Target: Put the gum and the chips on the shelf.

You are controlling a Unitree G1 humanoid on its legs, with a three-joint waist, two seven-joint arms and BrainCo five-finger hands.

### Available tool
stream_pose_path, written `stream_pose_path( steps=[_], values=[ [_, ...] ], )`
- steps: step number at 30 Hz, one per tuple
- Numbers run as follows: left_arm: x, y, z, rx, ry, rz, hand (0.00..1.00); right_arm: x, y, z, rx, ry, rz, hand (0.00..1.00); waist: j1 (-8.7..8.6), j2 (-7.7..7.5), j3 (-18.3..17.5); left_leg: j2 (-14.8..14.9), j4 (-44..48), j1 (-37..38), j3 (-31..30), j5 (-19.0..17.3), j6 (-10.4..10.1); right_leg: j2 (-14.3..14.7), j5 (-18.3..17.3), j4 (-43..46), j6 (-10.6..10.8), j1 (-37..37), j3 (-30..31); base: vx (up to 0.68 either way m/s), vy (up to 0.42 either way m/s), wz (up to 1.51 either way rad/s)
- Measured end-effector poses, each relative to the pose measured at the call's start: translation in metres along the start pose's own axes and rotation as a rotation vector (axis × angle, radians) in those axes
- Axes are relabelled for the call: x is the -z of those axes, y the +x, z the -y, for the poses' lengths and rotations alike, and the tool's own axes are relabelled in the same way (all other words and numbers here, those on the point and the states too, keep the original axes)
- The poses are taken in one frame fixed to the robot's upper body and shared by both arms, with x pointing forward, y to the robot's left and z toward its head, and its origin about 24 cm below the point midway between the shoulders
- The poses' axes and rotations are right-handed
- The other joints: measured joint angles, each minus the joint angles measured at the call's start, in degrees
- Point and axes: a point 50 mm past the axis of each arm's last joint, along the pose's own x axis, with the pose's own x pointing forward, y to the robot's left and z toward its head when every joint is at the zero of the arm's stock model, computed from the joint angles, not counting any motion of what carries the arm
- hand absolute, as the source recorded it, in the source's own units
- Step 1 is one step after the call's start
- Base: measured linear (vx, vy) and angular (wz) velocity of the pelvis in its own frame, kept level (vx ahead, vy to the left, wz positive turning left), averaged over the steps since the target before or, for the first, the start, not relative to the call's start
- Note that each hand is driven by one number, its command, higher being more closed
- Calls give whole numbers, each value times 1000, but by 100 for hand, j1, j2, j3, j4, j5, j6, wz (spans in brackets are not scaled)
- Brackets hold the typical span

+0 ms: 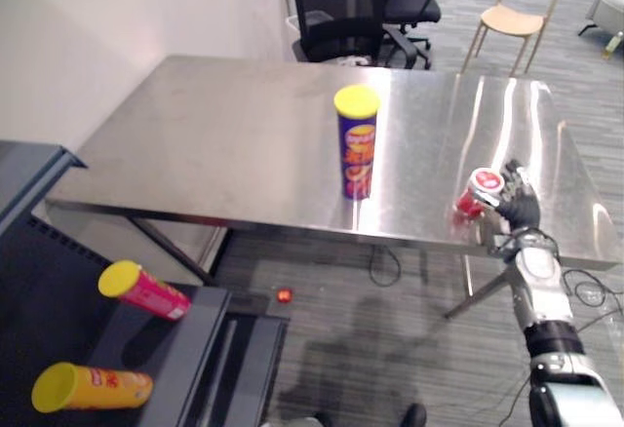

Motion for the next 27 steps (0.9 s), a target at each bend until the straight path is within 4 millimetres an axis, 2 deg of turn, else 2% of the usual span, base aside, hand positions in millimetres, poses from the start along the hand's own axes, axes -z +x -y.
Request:
stream_pose_path(
  steps=[3, 4, 10, 16, 27],
  values=[
    [0, 0, 0, 2, 2, -1, 0, -2, 2, -4, -19, -2, 5, 0, 15, 2, 62, -3, 0, 0, 0, 0, 0, -4, 3, 0, 2, 0, 1, 0, 0, 0],
    [0, 0, 1, 3, 2, -2, 0, -4, 3, -5, -21, 0, 11, 100, 18, 1, 96, -3, 1, 0, 1, 0, 0, -4, 4, 0, 1, 0, 2, 0, 0, 0],
    [2, 0, 2, 6, 6, -11, 0, -7, 9, -14, -48, -4, 14, 100, 33, 5, 140, -2, -5, -3, 8, 0, 0, -1, 6, 0, 1, -12, 12, 0, 0, 0],
    [1, 0, 2, 7, 6, -7, 0, -9, 12, -20, -73, -9, 16, 100, 138, 5, 142, -5, -27, -2, 13, 0, 0, -2, 7, 0, 2, -23, 18, 0, 0, 0],
    [-2, 0, 3, 5, -3, 9, 0, -13, 10, -27, -119, -30, 40, 100, 135, 0, 179, -8, -75, 63, 41, 0, 0, -4, 11, -1, 8, 1, 43, 0, 0, 0]
  ],
)
